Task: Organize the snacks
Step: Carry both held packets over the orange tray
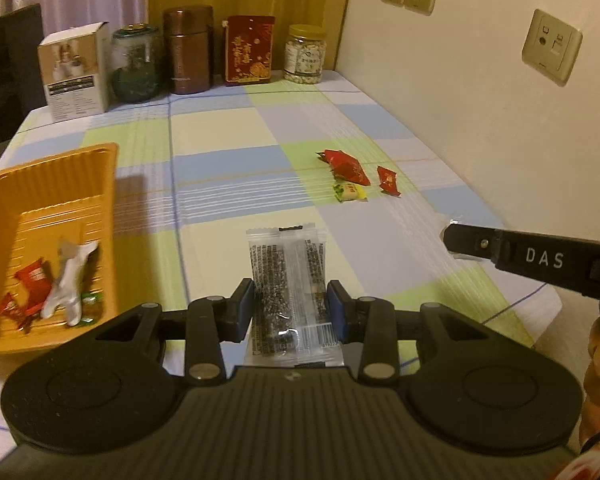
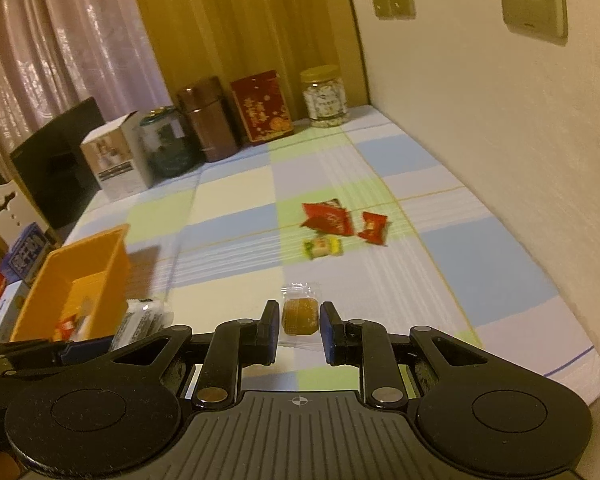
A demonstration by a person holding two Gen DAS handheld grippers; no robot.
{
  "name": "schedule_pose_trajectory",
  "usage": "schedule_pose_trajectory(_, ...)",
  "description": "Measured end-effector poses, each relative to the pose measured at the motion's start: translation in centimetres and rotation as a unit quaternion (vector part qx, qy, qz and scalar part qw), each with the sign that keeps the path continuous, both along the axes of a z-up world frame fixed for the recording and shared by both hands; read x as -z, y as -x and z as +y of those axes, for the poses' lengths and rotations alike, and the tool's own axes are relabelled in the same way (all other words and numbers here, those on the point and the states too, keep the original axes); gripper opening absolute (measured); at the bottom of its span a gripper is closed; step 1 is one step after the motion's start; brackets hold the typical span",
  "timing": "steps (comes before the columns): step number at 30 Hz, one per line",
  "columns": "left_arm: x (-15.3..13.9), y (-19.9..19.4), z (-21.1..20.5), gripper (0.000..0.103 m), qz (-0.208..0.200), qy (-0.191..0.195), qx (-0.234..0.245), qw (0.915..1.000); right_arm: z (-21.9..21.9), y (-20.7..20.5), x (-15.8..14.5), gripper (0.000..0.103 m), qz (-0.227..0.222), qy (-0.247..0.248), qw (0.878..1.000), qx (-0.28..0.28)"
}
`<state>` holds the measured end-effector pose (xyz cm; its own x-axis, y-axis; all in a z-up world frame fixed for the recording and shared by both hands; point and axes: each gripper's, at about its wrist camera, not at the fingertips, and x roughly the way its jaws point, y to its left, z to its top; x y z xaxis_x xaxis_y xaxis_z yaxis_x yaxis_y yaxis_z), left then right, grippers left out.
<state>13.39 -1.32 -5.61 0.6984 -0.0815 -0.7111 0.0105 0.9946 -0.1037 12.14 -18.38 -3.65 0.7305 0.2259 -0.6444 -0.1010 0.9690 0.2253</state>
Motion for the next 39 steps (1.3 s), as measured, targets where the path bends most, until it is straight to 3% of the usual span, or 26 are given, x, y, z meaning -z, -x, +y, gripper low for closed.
schedule_pose_trajectory(16, -3.0, 5.2, 5.2, 0.035, -0.019, -0.009, -0.044, 0.9988, 6.3, 2.9, -1.5, 0.022, -0.009, 0.009, 0.999, -0.049)
schedule_pose_trajectory(39, -4.1, 9.4, 13.2, 0.035, -0.025, -0.009, -0.126, 0.9917, 16.2, 3.1, -1.6, 0.022, -0.013, 0.020, 0.990, -0.138)
